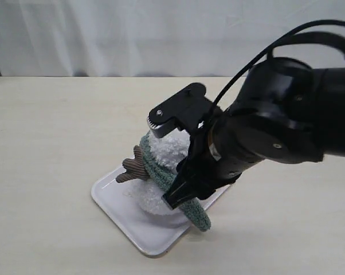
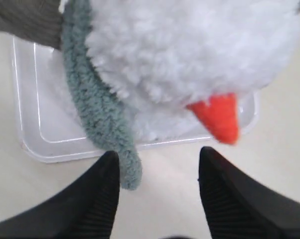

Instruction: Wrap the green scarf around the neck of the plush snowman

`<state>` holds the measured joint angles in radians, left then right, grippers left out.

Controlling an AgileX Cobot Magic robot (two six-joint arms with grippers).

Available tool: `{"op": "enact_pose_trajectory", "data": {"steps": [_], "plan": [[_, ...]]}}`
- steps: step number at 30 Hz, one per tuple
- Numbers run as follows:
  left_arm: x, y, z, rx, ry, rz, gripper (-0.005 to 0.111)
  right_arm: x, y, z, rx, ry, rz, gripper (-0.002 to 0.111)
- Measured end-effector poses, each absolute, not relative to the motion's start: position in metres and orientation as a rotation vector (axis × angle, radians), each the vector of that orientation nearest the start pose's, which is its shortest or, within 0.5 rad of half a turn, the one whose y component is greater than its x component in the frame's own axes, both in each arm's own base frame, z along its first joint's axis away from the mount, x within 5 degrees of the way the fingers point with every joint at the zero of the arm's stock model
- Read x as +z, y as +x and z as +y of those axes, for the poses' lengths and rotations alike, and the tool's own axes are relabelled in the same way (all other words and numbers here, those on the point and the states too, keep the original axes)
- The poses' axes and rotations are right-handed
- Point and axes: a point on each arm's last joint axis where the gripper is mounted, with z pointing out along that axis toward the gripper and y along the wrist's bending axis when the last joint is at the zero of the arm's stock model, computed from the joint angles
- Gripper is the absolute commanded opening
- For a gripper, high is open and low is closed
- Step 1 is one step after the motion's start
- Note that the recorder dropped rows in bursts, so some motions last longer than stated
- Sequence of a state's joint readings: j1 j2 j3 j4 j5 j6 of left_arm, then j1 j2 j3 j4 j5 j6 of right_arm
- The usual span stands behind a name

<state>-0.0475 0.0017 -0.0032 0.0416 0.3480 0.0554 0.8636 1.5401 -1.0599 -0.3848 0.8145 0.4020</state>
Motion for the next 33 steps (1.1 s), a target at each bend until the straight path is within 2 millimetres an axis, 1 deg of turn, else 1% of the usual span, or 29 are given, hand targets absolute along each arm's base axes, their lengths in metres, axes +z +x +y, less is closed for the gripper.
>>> {"op": "enact_pose_trajectory", "data": {"steps": [3,6,9,12,14,16,19,21,24,25,28,30,33], "plan": [[0.183,0.053,-0.001,0.046,0.120,1.826,0.000,0.266,0.218,0.206,-0.064,-0.760,2.471,0.047],[0.183,0.053,-0.001,0.046,0.120,1.826,0.000,0.277,0.226,0.190,-0.075,-0.643,2.457,0.047],[0.183,0.053,-0.001,0.046,0.120,1.826,0.000,0.280,0.238,0.171,-0.108,-0.531,2.473,0.044],[0.183,0.053,-0.001,0.046,0.120,1.826,0.000,0.276,0.251,0.149,-0.147,-0.431,2.506,0.043],[0.183,0.053,-0.001,0.046,0.120,1.826,0.000,0.268,0.258,0.132,-0.155,-0.365,2.530,0.043],[0.183,0.053,-0.001,0.046,0.120,1.826,0.000,0.258,0.263,0.118,-0.118,-0.321,2.553,0.043],[0.183,0.053,-0.001,0.046,0.120,1.826,0.000,0.242,0.268,0.096,-0.007,-0.248,2.596,0.043],[0.183,0.053,-0.001,0.046,0.120,1.826,0.000,0.232,0.269,0.087,0.076,-0.237,2.615,0.043],[0.183,0.053,-0.001,0.046,0.120,1.826,0.000,0.214,0.275,0.083,0.205,-0.249,2.659,0.043],[0.183,0.053,-0.001,0.046,0.120,1.826,0.000,0.209,0.277,0.084,0.236,-0.286,2.666,0.043],[0.183,0.053,-0.001,0.046,0.120,1.826,0.000,0.190,0.285,0.089,0.359,-0.309,2.693,0.043],[0.183,0.053,-0.001,0.046,0.120,1.826,0.000,0.175,0.291,0.093,0.385,-0.318,2.699,0.043],[0.183,0.053,-0.001,0.046,0.120,1.826,0.000,0.154,0.301,0.093,0.365,-0.280,2.706,0.043]]}}
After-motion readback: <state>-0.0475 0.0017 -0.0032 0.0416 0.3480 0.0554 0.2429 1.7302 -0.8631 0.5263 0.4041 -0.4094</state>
